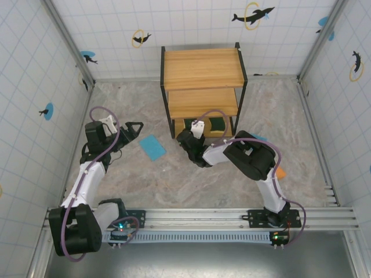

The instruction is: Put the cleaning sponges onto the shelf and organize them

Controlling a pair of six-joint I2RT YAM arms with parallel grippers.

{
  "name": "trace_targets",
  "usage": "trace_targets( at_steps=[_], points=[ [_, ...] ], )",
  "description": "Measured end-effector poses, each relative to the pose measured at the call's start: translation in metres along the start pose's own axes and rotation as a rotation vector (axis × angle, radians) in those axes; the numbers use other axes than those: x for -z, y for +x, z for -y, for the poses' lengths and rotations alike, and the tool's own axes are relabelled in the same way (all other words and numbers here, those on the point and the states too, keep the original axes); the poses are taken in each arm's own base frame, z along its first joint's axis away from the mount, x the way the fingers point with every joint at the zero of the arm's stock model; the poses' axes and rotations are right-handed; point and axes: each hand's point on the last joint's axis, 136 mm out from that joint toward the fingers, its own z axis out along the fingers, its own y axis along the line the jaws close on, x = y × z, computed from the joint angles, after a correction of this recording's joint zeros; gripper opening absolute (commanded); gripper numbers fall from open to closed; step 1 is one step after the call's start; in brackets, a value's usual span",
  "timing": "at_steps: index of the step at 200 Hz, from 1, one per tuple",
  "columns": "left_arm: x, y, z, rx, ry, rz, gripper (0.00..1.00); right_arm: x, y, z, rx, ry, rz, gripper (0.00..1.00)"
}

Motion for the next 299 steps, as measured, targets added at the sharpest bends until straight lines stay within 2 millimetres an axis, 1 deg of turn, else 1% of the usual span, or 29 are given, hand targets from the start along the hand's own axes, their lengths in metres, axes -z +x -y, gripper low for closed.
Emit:
trace_targets(
  at_steps=[81,198,299],
  points=[
    [0.0000,0.0003,-0.0002,0.000,0.000,-0.001,0.98,0.0000,-0.0013,0.0005,0.009,0.004,0.006,0.66],
    [-0.0003,-0.0004,0.0000,-0.002,0.001,0.002,0.98,0.0001,-0.0015,0.0005,0.019,0.006,0.008,0.67],
    [-0.0003,-0.0006,0.0002,-0.002,0.002,0.002,0.98,0.0026,0.0006,-0.0037,0.038,-0.005,0.007,0.72]
  ],
)
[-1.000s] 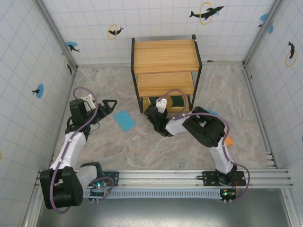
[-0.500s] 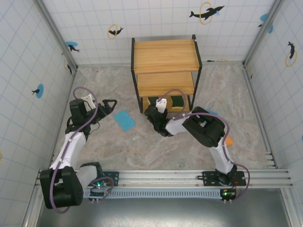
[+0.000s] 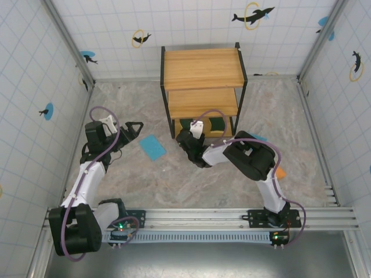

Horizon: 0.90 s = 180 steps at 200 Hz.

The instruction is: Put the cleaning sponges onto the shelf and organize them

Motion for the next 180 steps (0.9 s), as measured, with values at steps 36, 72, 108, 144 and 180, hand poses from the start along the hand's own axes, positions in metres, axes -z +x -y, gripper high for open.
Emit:
trace_targets(
  at_steps=[36,72,108,144,180],
  points=[
    [0.000,0.000,0.000,0.000,0.000,0.000,0.97,0.002,0.002,-0.003,0.003,-0.006,-0.001,0.72],
    [0.000,0.000,0.000,0.000,0.000,0.000,0.98,0.004,0.003,-0.005,0.006,-0.008,0.001,0.73],
    [0.000,0.000,0.000,0.000,0.000,0.000,0.98,0.004,0.002,-0.004,0.006,0.001,0.010,0.73],
    [0.000,0.000,0.000,0.000,0.000,0.000,0.97,0.004,-0.008,-0.006,-0.022,0.017,0.042,0.71],
    [0.000,0.000,0.000,0.000,0.000,0.000,0.98,0.004,-0.019,-0.010,-0.055,0.028,0.076,0.69]
  ],
)
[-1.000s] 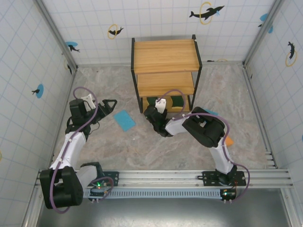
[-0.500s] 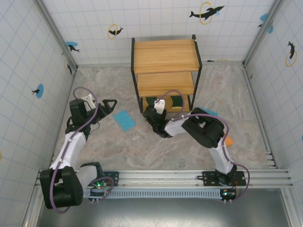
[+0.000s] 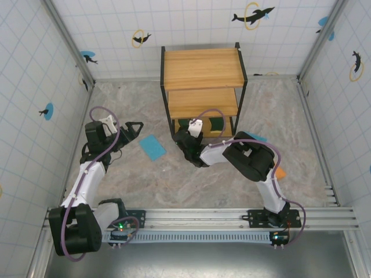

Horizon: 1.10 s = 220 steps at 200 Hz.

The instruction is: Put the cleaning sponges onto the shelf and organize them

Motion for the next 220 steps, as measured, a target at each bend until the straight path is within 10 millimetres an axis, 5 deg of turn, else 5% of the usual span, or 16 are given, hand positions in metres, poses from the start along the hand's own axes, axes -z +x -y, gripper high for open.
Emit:
trace_targets(
  at_steps=[220],
  points=[
    [0.0000,0.0000,-0.0001,0.000,0.000,0.000,0.98,-0.0023,0.0082,0.0065,-0.014,0.044,0.018,0.69]
  ],
)
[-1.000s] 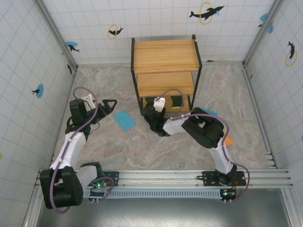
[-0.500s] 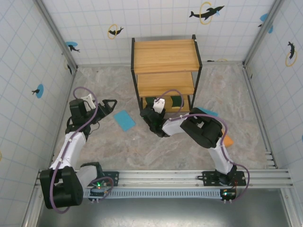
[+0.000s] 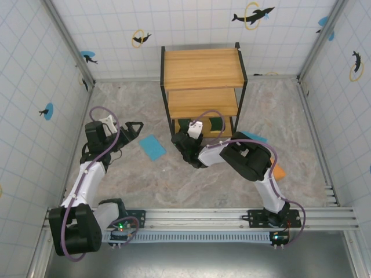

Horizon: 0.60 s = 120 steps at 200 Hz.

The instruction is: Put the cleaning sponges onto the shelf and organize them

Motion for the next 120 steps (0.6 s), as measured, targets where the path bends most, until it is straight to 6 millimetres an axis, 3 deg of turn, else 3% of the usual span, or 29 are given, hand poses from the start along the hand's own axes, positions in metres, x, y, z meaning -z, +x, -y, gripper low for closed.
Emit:
trace_targets(
  at_steps=[52,93,120],
  points=[
    [0.000,0.000,0.000,0.000,0.000,0.000,0.98,0.004,0.003,-0.003,0.004,-0.013,0.003,0.72],
    [0.000,0.000,0.000,0.000,0.000,0.000,0.98,0.010,0.014,0.006,0.035,-0.011,-0.006,0.73],
    [0.000,0.000,0.000,0.000,0.000,0.000,0.98,0.015,0.011,0.009,0.044,-0.013,0.003,0.74]
  ],
)
